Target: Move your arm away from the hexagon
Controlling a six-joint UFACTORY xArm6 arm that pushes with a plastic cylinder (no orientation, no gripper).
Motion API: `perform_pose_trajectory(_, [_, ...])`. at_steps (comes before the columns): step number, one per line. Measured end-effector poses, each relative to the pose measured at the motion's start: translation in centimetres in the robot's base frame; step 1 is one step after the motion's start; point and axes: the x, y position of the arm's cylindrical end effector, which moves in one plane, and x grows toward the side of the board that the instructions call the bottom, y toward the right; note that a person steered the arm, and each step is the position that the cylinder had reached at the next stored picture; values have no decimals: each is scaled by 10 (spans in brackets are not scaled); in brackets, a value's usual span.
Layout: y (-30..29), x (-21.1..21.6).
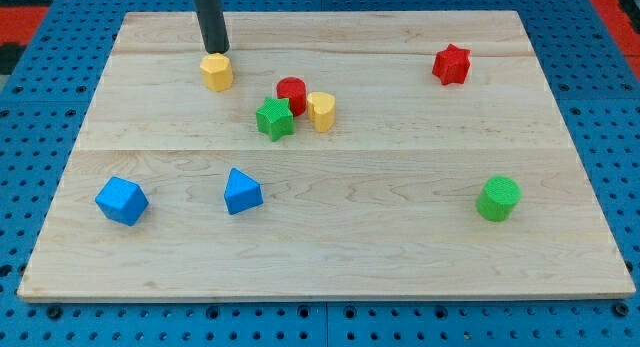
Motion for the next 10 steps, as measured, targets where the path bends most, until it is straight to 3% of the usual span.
perform_pose_trajectory(4, [-105, 0])
perform_pose_trajectory(6, [-105, 0])
perform_pose_trajectory(7, [-47, 40])
perform_pose_trajectory(9, [-47, 40])
perform_pose_trajectory(10, [-77, -17])
